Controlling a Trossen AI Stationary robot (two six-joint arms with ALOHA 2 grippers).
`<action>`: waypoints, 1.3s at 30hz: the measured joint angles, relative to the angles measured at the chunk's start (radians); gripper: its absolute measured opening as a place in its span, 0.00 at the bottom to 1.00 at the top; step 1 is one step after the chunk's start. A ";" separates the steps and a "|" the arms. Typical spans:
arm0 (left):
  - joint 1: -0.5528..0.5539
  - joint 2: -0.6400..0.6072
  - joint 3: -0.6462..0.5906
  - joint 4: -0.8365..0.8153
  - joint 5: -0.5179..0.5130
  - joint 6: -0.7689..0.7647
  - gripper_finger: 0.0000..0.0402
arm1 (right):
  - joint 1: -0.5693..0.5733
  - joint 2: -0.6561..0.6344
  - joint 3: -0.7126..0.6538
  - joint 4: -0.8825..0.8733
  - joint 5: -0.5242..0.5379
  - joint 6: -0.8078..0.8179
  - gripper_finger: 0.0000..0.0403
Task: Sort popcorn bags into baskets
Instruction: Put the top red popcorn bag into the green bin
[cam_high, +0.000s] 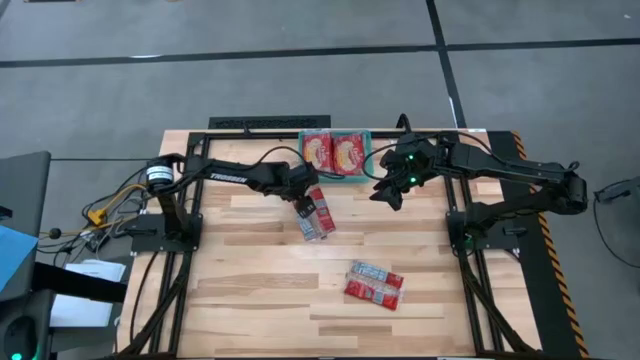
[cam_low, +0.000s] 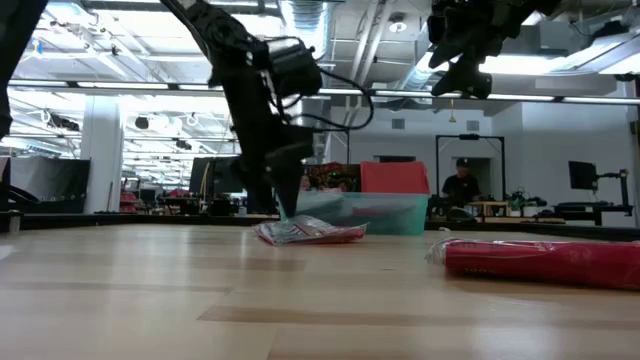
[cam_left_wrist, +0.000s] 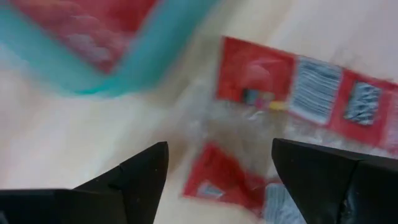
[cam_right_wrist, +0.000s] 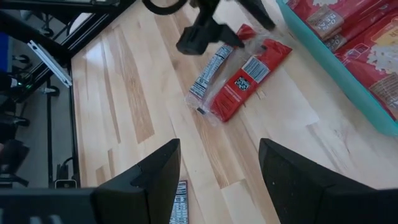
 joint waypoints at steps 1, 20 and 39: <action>0.007 0.013 0.000 0.019 0.047 0.003 0.68 | -0.001 0.000 0.000 0.000 0.000 0.002 0.59; 0.012 0.109 0.002 0.012 0.292 -0.050 0.03 | -0.002 0.000 0.000 -0.004 0.000 0.038 0.59; -0.132 -0.210 -0.005 0.033 0.076 -0.145 0.00 | 0.040 0.000 0.000 0.099 0.011 0.045 0.59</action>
